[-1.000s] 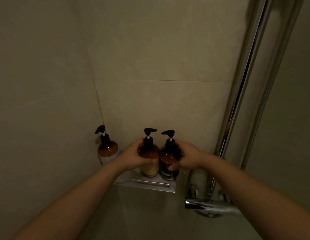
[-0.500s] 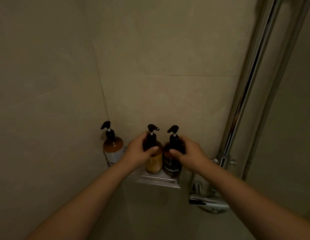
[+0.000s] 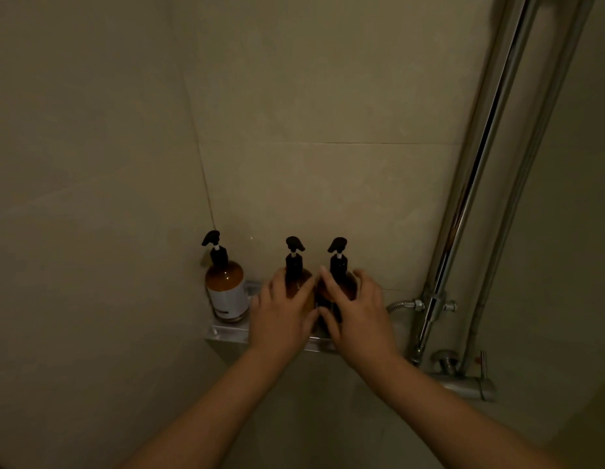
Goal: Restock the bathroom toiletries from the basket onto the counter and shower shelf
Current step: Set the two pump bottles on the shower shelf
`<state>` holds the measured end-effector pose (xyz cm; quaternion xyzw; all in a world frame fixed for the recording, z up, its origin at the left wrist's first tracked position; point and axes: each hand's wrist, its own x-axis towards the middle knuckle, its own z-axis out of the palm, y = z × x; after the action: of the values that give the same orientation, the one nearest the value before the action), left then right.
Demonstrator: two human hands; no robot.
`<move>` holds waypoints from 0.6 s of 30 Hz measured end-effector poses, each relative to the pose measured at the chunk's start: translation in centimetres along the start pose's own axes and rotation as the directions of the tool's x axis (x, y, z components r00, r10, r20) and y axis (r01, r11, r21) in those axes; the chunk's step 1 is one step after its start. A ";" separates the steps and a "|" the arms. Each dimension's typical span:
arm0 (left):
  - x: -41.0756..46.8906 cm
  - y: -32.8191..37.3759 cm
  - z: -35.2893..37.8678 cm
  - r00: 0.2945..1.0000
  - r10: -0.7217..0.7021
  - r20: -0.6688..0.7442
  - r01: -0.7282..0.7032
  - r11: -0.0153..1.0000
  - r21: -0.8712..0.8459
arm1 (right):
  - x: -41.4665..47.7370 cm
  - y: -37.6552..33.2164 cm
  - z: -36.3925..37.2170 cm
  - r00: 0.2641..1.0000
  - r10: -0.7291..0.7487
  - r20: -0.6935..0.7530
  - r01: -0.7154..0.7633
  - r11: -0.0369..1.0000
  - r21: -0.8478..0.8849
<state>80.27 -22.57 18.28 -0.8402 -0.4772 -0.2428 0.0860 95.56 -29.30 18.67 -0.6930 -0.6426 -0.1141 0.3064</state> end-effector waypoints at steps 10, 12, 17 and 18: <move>0.9 -1.3 -1.3 0.998 0.050 0.049 -0.049 0.998 -0.033 | 0.6 0.5 2.1 0.999 0.035 -0.028 -0.030 0.984 0.177; 0.7 -1.4 -1.2 0.998 0.037 0.041 -0.035 0.999 -0.040 | 0.9 0.5 2.5 0.997 0.070 -0.021 -0.064 0.974 0.216; 0.9 -1.3 -1.0 0.999 0.025 0.038 -0.025 1.000 0.002 | 0.8 -0.4 2.2 0.999 0.044 -0.006 -0.043 0.994 0.100; 1.0 -1.4 -1.0 0.999 0.027 0.033 -0.028 0.999 0.022 | 0.9 -0.6 1.9 1.000 0.023 0.017 -0.024 0.999 0.023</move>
<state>79.17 -21.48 19.53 -0.8495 -0.4697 -0.2227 0.0908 94.64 -27.52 17.82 -0.6979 -0.6382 -0.0972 0.3101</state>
